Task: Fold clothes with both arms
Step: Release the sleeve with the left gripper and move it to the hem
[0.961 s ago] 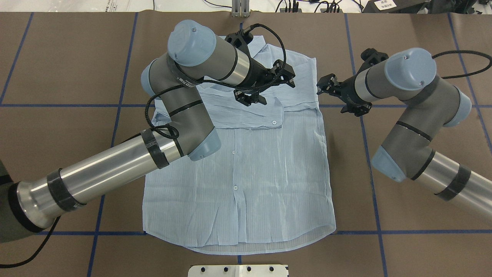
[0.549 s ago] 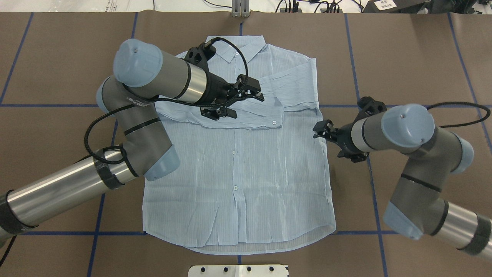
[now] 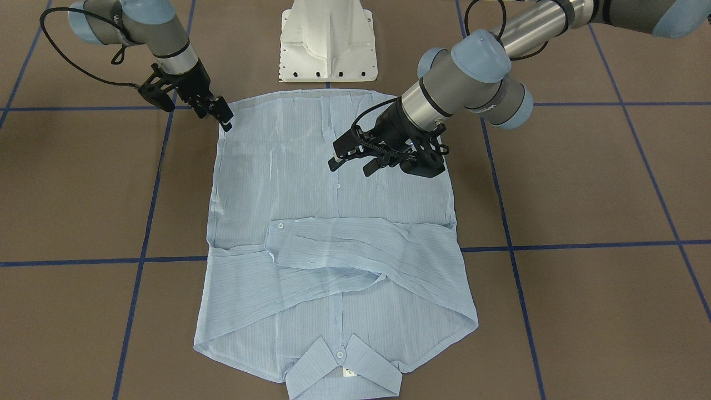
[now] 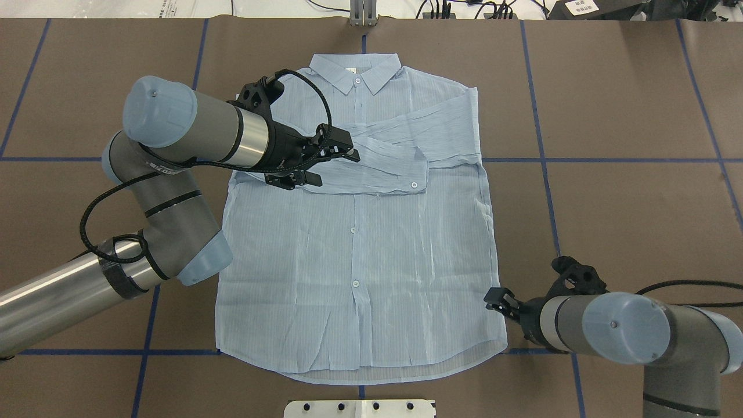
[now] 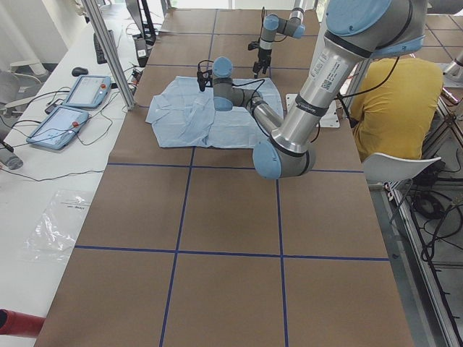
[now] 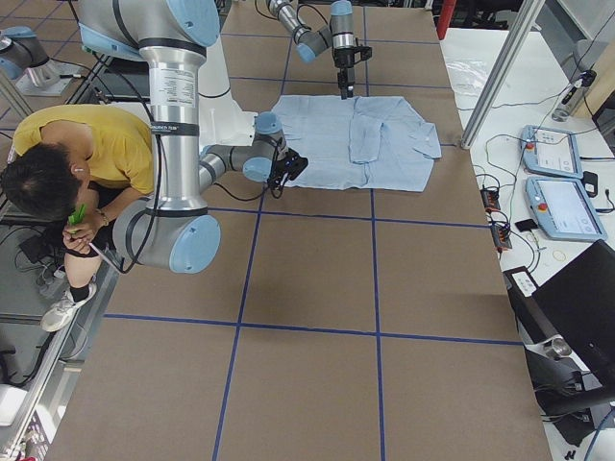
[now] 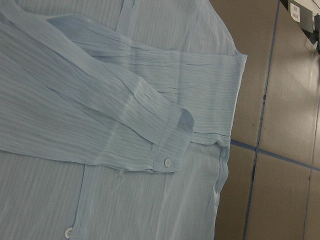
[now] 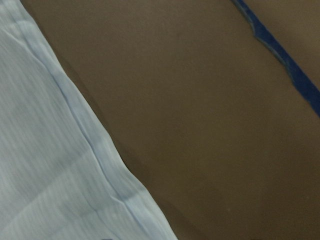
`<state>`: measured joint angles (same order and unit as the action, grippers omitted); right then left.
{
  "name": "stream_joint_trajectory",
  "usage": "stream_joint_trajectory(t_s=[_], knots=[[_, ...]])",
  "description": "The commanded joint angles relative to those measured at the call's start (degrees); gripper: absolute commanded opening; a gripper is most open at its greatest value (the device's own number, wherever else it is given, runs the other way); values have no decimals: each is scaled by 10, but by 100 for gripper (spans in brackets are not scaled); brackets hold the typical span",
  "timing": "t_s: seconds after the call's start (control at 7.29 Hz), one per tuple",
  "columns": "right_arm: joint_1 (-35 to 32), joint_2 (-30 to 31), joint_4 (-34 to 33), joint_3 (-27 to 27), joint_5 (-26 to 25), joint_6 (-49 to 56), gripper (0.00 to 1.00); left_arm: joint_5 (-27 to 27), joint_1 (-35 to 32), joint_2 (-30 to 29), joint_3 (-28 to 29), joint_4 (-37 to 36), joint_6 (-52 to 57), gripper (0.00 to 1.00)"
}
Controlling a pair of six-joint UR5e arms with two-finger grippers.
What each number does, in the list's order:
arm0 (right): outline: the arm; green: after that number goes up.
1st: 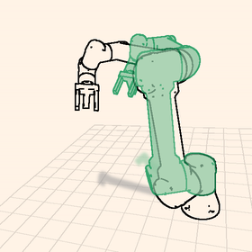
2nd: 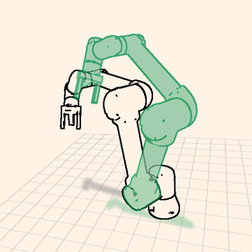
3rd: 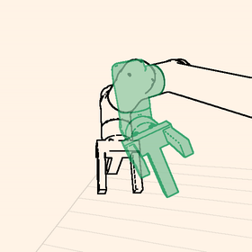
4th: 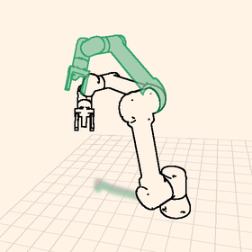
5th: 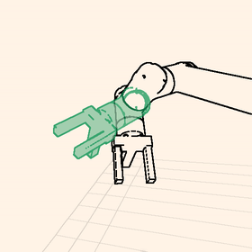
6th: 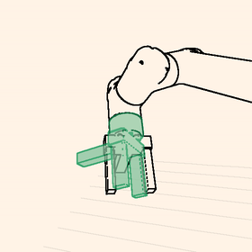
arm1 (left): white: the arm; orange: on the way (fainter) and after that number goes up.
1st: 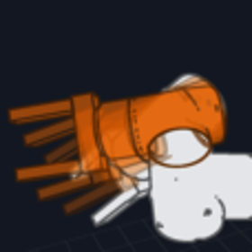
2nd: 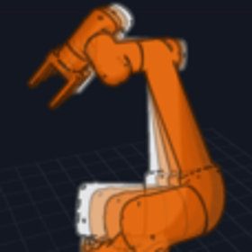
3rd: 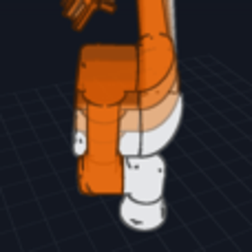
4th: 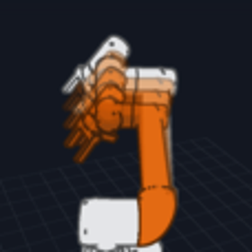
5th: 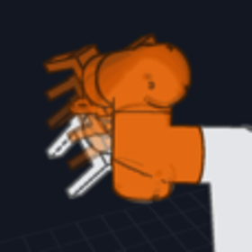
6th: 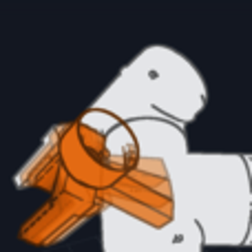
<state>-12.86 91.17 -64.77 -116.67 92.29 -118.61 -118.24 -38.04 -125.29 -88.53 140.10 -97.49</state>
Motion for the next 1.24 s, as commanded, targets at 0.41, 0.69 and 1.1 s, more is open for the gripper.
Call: stream_joint_trajectory(t_s=[0.41,0.69,1.1], knots=[[56,-5,-42,-14,-36,-27,80,0,1,9,1,2,-2,95],[50,-8,-42,-17,-36,-27,25,0,1,14,3,3,-1,95],[35,-4,-42,-23,-33,-26,0,0,1,17,3,4,4,95]])
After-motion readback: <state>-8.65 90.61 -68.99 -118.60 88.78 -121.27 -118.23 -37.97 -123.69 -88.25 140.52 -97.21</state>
